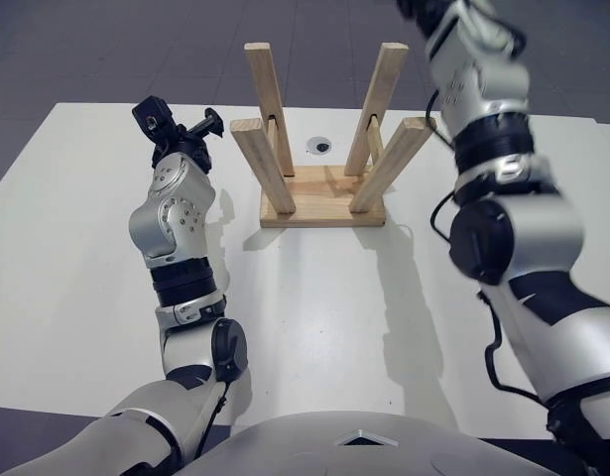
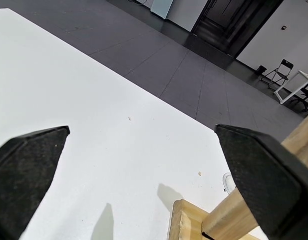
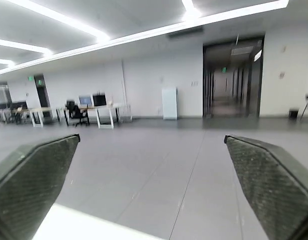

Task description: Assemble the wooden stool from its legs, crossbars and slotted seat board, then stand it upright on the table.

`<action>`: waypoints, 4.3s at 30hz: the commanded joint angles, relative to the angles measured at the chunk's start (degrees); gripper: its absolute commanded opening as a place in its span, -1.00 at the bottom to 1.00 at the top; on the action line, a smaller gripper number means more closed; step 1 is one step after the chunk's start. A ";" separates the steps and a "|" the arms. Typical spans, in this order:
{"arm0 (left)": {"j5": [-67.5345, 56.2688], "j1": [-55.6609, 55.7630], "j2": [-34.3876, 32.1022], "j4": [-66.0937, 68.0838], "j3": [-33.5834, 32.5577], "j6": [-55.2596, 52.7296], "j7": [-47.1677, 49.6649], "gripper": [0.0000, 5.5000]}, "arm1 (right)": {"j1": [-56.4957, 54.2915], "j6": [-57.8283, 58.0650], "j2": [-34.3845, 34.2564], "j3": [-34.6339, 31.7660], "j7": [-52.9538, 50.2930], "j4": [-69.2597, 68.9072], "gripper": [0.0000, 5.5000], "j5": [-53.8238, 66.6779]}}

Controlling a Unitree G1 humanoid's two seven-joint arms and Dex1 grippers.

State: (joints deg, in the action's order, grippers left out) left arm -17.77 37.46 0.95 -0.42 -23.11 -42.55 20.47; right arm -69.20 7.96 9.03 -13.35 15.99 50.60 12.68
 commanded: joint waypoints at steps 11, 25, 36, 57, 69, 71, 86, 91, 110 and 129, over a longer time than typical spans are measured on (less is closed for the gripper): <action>1.12 -2.94 -1.43 0.82 2.63 2.42 -3.86 0.96 | 16.82 10.63 1.59 -5.55 -2.66 -44.32 0.96 12.80; -11.34 -11.04 -21.15 -8.65 5.14 13.70 -46.20 0.96 | 36.28 28.10 28.28 -6.95 25.59 -64.74 0.96 30.19; -16.05 -10.70 -28.47 0.77 8.16 15.50 -66.03 0.84 | 40.36 22.44 30.13 4.91 38.98 -48.82 0.96 21.00; -16.55 -15.39 -25.67 0.08 15.42 18.12 -69.41 -0.33 | 38.86 21.43 25.20 8.89 40.19 -45.89 0.28 18.90; -29.05 -11.33 -35.79 -3.62 18.83 2.31 -86.38 -0.48 | 40.12 40.29 33.20 7.94 44.09 -62.19 -0.34 29.38; -37.10 -8.53 -40.38 -8.04 18.64 -7.37 -89.26 -0.49 | 38.23 47.28 37.90 7.33 44.73 -67.96 -0.38 33.01; -21.42 31.31 -24.18 49.99 19.84 -23.74 -69.30 -0.58 | -2.94 69.80 13.63 3.12 18.29 -13.43 -0.39 23.17; -14.55 30.46 -21.20 59.66 21.47 -17.64 -69.64 -0.58 | -4.27 60.76 6.66 3.28 13.53 3.11 -0.39 18.00; -3.89 23.48 -20.90 62.54 13.10 25.79 -65.85 0.51 | 0.71 50.51 9.66 -1.16 26.82 8.74 0.73 14.69; -5.76 -1.55 -19.15 6.79 4.56 28.86 -42.02 0.95 | 24.68 30.38 13.40 -10.90 11.91 -39.66 0.96 13.66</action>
State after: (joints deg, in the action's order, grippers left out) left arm -22.40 40.92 -15.22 19.36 -17.02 -9.21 -24.16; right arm -50.87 49.65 22.23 -24.96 29.60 27.12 29.65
